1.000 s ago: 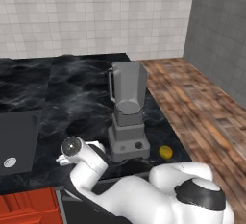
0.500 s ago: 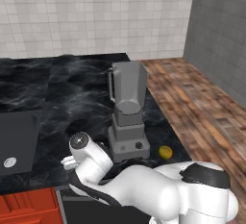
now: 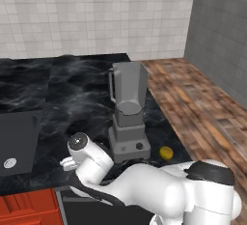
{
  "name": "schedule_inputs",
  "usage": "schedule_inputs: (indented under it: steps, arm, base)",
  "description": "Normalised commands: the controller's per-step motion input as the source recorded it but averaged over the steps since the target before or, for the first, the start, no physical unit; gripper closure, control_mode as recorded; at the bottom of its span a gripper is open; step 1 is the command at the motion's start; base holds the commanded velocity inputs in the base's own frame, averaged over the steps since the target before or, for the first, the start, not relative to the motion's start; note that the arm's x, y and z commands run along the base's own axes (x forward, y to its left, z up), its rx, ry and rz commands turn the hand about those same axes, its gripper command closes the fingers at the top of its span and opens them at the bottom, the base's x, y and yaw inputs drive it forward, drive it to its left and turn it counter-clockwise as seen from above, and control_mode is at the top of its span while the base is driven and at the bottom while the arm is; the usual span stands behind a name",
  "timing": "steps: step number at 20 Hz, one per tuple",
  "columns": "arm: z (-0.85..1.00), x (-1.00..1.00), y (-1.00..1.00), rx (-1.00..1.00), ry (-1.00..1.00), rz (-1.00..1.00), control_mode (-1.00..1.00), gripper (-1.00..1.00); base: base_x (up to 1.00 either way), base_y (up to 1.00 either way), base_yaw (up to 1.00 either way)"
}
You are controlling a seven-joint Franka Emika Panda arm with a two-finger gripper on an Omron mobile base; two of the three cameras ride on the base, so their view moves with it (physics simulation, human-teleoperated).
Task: Open the blender lid, put the orange in the blender, close the lid, and start the blender.
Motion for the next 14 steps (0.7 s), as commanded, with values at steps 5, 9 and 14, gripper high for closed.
schedule_inputs:
  steps: [5,9,14]
  arm:
    - [0.52,-0.36,-0.04,0.00,-0.22,0.00,-1.00,-1.00]
    - [0.75,-0.39,-0.20,0.00,-0.19,-0.01,-1.00,-1.00]
    - [1.00,-0.29,-0.39,0.00,-0.05,-0.05,-1.00,-1.00]
  base:
    - [0.00,0.00,0.00]
    - [0.00,0.00,0.00]
    - [0.00,0.00,0.00]
